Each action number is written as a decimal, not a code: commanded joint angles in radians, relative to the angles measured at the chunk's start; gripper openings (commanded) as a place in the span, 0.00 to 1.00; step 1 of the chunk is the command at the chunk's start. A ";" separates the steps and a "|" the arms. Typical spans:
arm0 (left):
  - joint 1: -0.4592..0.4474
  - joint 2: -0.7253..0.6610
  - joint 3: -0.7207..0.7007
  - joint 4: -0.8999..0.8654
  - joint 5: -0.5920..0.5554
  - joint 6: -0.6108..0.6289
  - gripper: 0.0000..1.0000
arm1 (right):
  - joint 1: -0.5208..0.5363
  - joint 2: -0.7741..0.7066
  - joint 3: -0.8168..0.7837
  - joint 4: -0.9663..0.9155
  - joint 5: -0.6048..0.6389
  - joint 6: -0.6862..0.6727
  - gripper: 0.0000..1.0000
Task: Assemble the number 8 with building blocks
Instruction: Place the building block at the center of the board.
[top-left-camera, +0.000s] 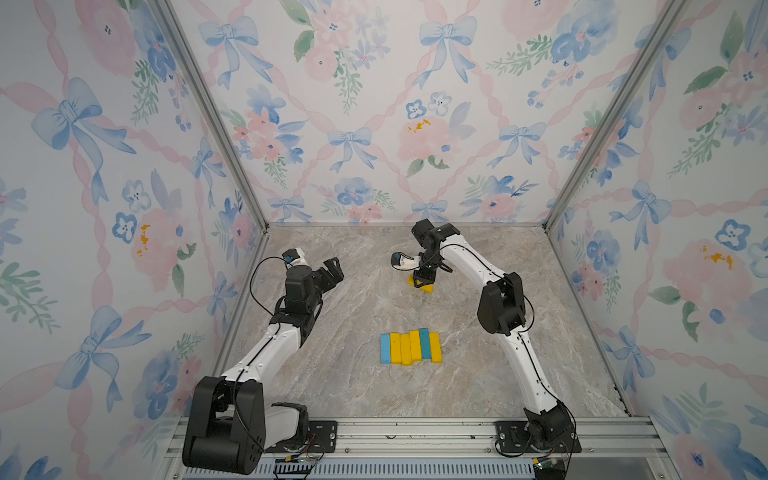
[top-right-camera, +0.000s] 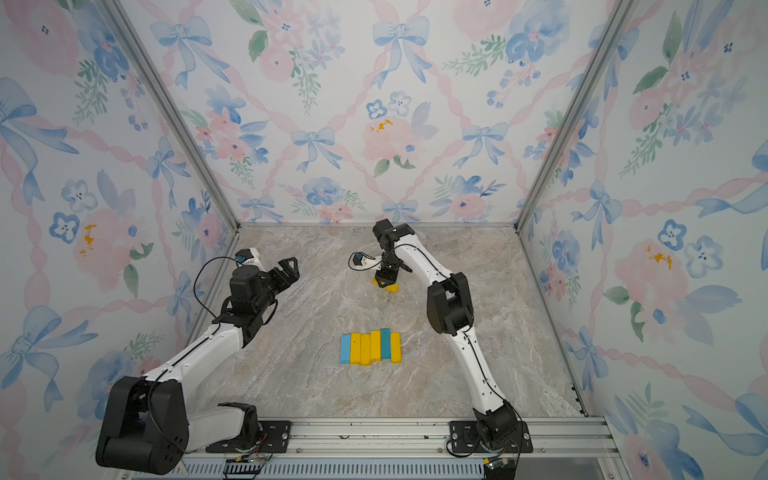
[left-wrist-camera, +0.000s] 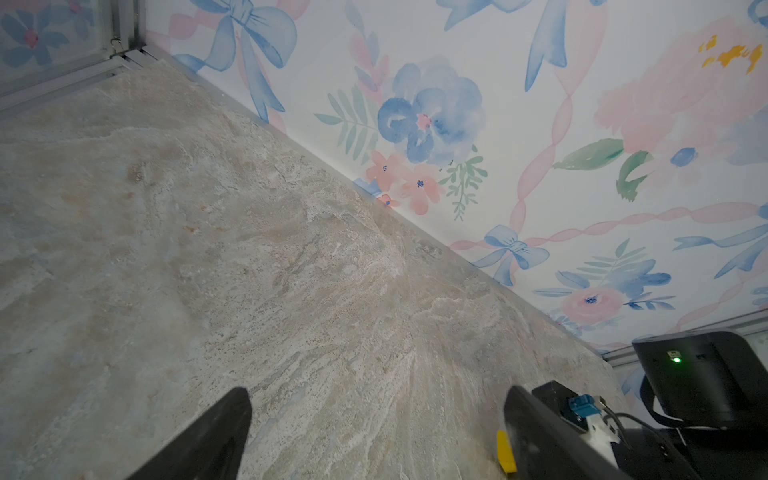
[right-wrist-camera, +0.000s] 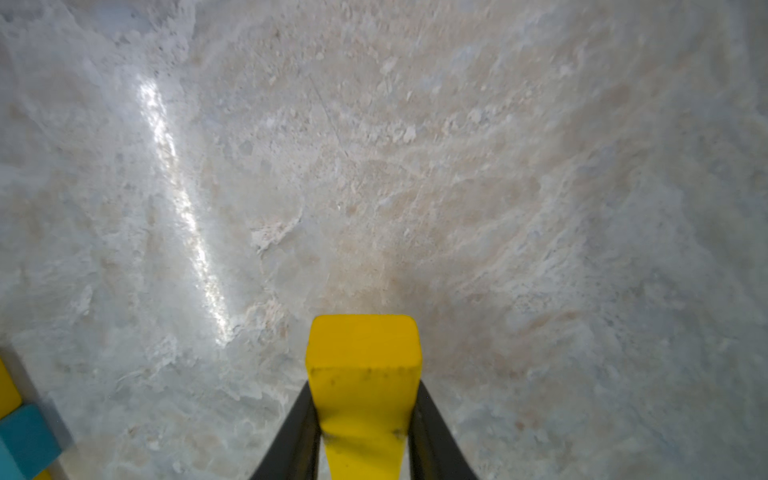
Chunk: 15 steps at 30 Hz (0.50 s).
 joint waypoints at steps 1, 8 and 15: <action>0.006 0.016 0.018 -0.010 -0.007 0.025 0.98 | 0.012 0.049 0.038 -0.048 0.080 -0.085 0.30; 0.009 0.043 0.028 -0.011 -0.002 0.025 0.98 | 0.031 0.051 0.004 0.020 0.178 -0.121 0.30; 0.011 0.057 0.030 -0.010 0.004 0.023 0.98 | 0.045 0.060 -0.018 0.120 0.254 -0.148 0.30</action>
